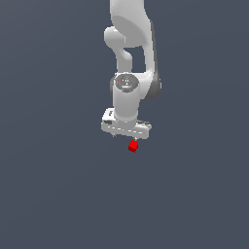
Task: Pick up the red cube and move it to a goal position.
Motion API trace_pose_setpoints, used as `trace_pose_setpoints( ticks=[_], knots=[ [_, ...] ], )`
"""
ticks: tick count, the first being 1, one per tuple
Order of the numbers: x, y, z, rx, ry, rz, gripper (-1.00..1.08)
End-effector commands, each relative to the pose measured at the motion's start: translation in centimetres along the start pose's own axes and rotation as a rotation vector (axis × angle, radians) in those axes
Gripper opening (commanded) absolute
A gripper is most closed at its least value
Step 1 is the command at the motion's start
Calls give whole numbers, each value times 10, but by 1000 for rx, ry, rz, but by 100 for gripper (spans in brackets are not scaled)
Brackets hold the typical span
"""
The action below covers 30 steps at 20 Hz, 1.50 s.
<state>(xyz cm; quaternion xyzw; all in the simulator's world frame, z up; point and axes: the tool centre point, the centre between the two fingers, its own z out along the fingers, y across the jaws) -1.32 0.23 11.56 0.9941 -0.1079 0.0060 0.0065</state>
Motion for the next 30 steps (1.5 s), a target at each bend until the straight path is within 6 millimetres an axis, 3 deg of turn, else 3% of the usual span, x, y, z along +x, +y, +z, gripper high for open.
trace_pose_setpoints(
  ticks=[1,11,20,21,30],
  knots=[
    [-5,-8,19,1,-3,53,100],
    [-15,-33,77,6,-12,222,100],
    [-16,-42,95,9,-15,273,100],
    [-16,-42,95,9,-15,273,-100],
    [-16,-42,95,9,-15,273,-100]
  ],
)
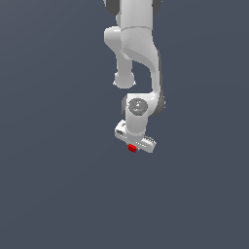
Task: Pick up the red cube and move it to a goal position.
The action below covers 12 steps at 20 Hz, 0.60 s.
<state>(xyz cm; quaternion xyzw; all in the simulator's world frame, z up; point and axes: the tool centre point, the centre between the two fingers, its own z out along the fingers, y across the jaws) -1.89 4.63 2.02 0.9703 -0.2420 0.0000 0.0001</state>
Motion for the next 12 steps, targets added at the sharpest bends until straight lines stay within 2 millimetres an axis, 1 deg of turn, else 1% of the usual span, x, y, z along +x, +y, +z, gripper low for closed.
trace_pose_setpoints(
  ticks=[1,4,7,12],
  knots=[
    [0,0,0,0,0,0,-100],
    [0,0,-2,0,0,0,-100],
    [-1,1,-9,0,0,0,-100],
    [-3,3,-31,0,0,0,-100]
  ],
)
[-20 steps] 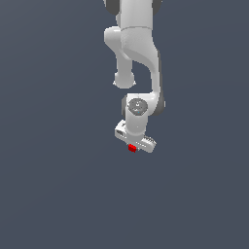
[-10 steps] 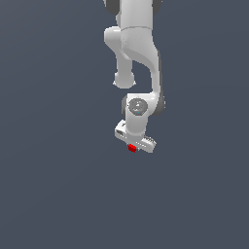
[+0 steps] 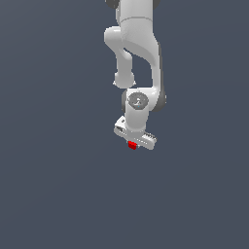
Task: Pick up the red cube and move it to a goal position.
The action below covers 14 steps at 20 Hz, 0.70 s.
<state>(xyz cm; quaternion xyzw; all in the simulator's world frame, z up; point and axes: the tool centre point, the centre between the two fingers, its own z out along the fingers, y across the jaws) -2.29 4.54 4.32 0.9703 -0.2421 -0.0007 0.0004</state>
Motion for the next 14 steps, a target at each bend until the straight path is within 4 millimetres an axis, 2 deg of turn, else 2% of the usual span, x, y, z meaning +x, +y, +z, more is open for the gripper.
trace_pose_setpoints(
  ticks=[1,7,14],
  knots=[
    [-1,1,-14,1,1,0,-100],
    [-6,6,-62,1,1,0,-100],
    [-14,14,-141,2,1,1,-100]
  ],
)
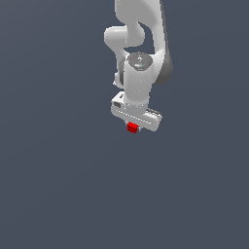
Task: Pick up the red cube and move it to a goal position.
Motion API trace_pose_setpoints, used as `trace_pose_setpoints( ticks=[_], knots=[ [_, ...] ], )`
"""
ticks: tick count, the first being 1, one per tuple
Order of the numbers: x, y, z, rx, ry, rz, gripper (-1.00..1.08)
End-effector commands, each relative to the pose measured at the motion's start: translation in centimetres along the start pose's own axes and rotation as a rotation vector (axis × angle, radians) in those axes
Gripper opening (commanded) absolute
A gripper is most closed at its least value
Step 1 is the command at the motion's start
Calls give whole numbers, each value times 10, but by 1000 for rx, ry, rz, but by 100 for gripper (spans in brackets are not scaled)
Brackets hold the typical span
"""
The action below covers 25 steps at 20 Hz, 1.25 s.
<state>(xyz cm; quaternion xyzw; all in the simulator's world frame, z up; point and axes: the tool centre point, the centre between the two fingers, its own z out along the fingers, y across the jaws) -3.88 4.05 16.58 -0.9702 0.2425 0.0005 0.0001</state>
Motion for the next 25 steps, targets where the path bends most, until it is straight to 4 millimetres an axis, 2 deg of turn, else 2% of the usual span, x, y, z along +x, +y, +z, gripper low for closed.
trace_pose_setpoints(
  ticks=[1,7,13,19,25],
  knots=[
    [-3,3,-31,0,1,0,-100],
    [-8,9,-96,0,1,0,-100],
    [-12,13,-147,0,1,0,-100],
    [-13,14,-177,0,1,0,-100],
    [-13,14,-187,0,1,0,-100]
  ],
)
